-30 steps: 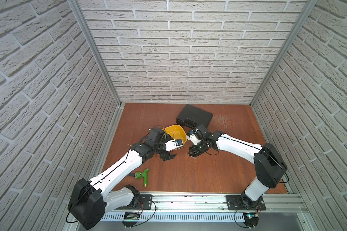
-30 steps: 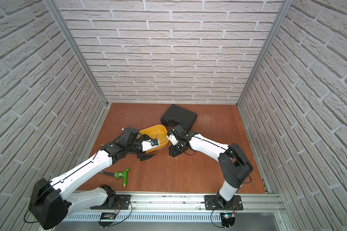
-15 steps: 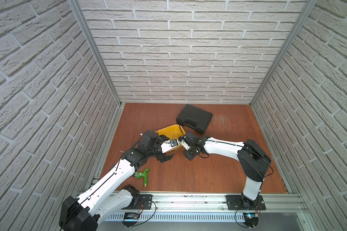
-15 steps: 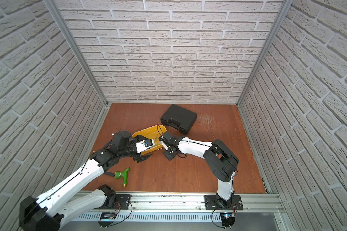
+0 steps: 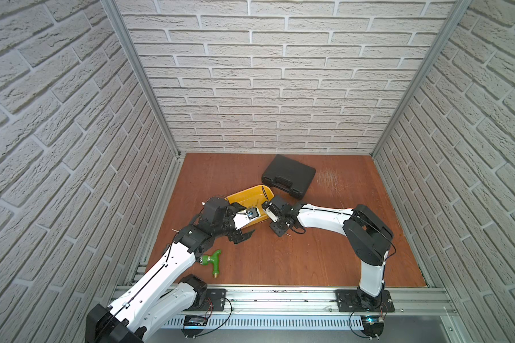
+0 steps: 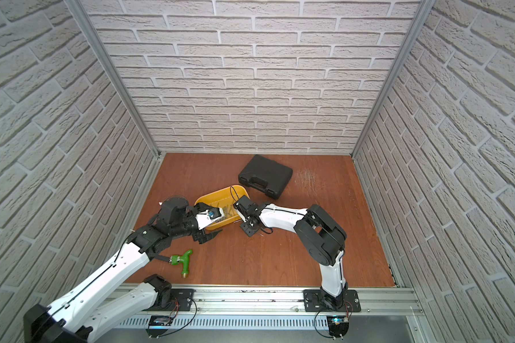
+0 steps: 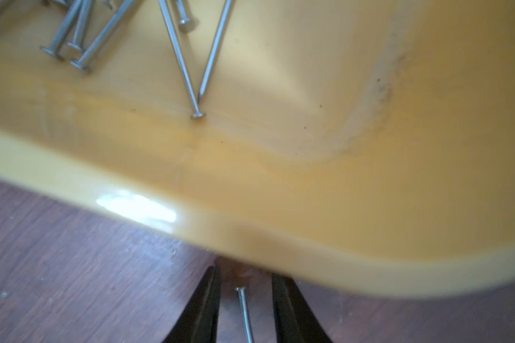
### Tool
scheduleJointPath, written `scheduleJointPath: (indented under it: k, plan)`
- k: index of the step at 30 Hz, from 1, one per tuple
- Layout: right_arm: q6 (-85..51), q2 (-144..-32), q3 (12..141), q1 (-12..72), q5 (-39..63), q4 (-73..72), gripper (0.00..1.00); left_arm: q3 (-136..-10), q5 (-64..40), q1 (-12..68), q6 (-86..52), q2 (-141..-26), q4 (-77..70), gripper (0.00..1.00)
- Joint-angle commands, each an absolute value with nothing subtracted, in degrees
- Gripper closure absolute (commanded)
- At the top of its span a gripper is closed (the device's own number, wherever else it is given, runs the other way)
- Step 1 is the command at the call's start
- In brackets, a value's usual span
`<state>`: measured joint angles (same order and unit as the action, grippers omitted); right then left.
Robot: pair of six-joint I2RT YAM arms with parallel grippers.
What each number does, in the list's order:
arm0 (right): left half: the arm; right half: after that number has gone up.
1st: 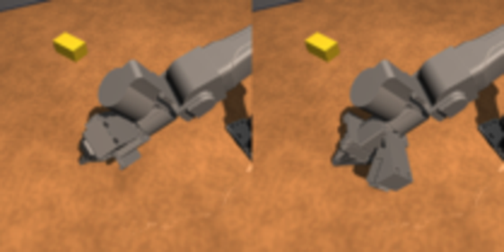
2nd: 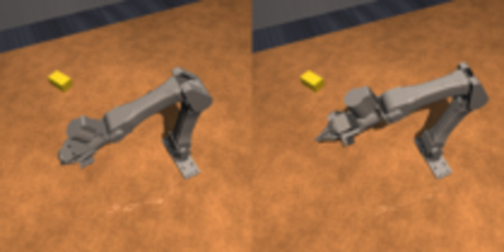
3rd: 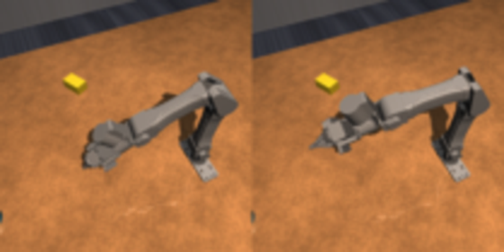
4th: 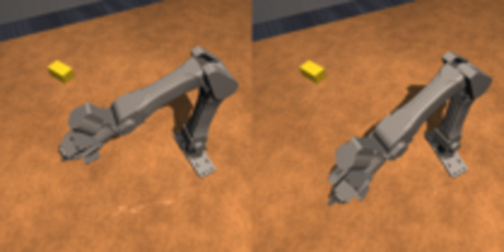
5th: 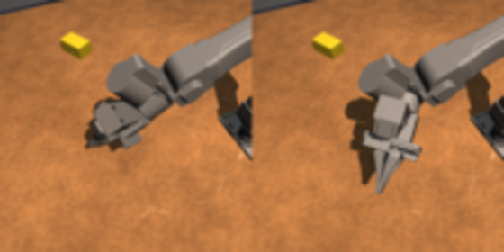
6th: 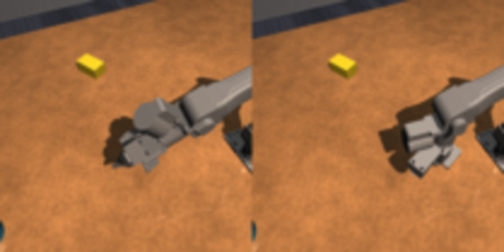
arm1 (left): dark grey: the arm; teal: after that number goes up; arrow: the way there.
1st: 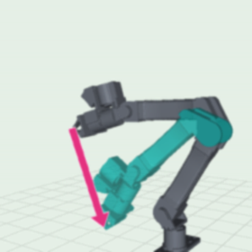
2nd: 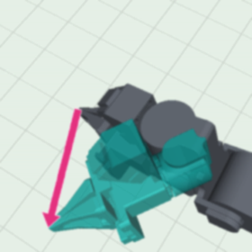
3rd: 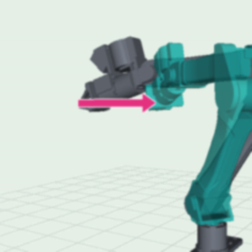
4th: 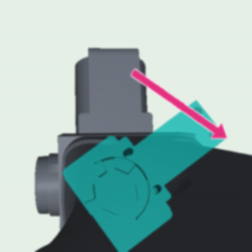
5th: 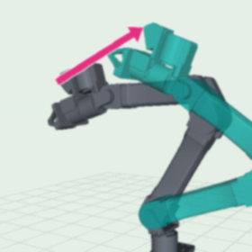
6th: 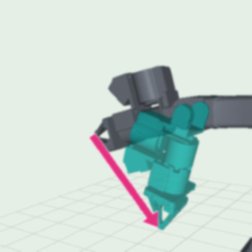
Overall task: Put the nails on the desktop into the storage box
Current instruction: Pick up the nail from the center of the board, then place the nail in the storage box.
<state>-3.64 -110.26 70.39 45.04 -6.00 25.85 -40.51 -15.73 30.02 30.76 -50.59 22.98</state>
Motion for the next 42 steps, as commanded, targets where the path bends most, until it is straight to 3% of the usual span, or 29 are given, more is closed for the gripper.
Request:
scheduleJointPath:
  k: [1, 4, 7, 13, 27, 42]
  plan:
    - [-3.07, -111.61, 69.96, 45.44, -7.16, 25.64, 0.77, -39.70, -16.34, 29.51, 29.88, -49.92, 22.45, 0.10]
    - [-2.99, -110.87, 69.38, 45.71, -7.35, 26.08, 0.79, -39.67, -16.34, 29.40, 29.89, -49.74, 22.50, 0.09]
    - [-3.12, -109.90, 68.13, 45.70, -7.56, 25.75, 0.89, -39.47, -16.35, 29.22, 29.67, -49.68, 22.37, 0.10]
    - [-4.77, -107.91, 68.05, 45.63, -6.37, 26.60, 0.96, -39.61, -16.56, 29.06, 29.02, -50.05, 22.15, 0.09]
    - [-12.87, -101.12, 83.26, 42.21, 0.82, 38.39, 0.97, -39.71, -18.34, 24.64, 22.89, -48.74, 19.03, 0.09]
    - [-25.77, -127.40, 114.95, 40.52, 0.06, 39.46, 0.98, -39.79, -13.72, 18.91, 10.70, -45.17, 20.01, 0.09]
